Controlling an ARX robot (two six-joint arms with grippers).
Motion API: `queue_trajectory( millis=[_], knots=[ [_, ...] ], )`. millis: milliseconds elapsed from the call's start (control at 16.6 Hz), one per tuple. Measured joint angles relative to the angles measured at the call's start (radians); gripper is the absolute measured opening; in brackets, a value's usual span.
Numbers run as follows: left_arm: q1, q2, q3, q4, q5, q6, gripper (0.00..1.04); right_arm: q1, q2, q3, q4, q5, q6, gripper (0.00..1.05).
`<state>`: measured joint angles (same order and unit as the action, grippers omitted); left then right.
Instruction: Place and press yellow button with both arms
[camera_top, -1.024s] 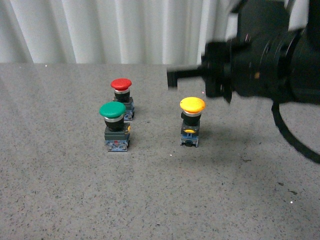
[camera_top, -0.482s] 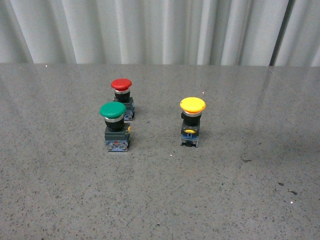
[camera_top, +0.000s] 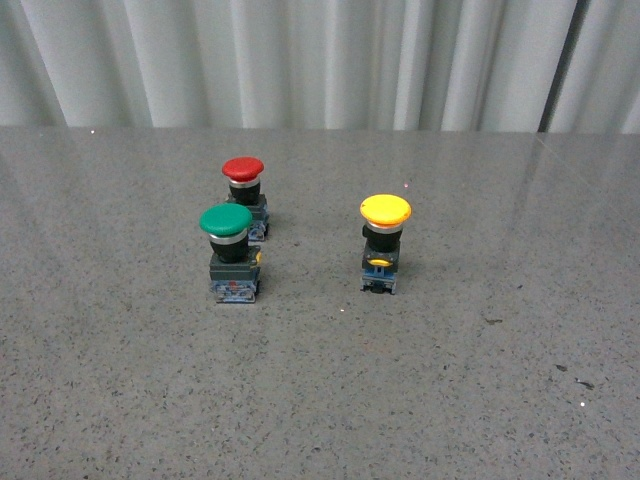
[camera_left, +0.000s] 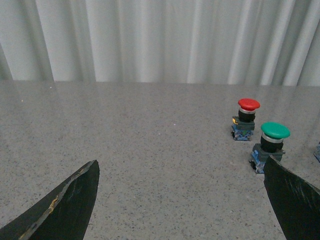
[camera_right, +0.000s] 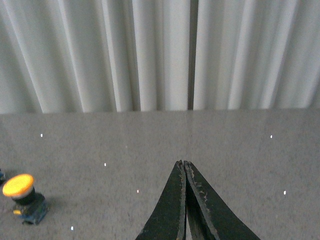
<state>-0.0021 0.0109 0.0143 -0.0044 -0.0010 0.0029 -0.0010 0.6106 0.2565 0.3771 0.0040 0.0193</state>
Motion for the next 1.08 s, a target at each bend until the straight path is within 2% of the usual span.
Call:
queue_trajectory(
  millis=[482,1084],
  knots=[
    [0.0,0.0,0.0,0.0,0.0,0.0,0.98,0.001,-0.193,-0.174,-0.053,-0.003,-0.01,0.02],
    [0.0,0.0,0.0,0.0,0.001,0.0,0.98,0.001,-0.403,-0.245,-0.165,-0.004,-0.013,0.02]
  ],
)
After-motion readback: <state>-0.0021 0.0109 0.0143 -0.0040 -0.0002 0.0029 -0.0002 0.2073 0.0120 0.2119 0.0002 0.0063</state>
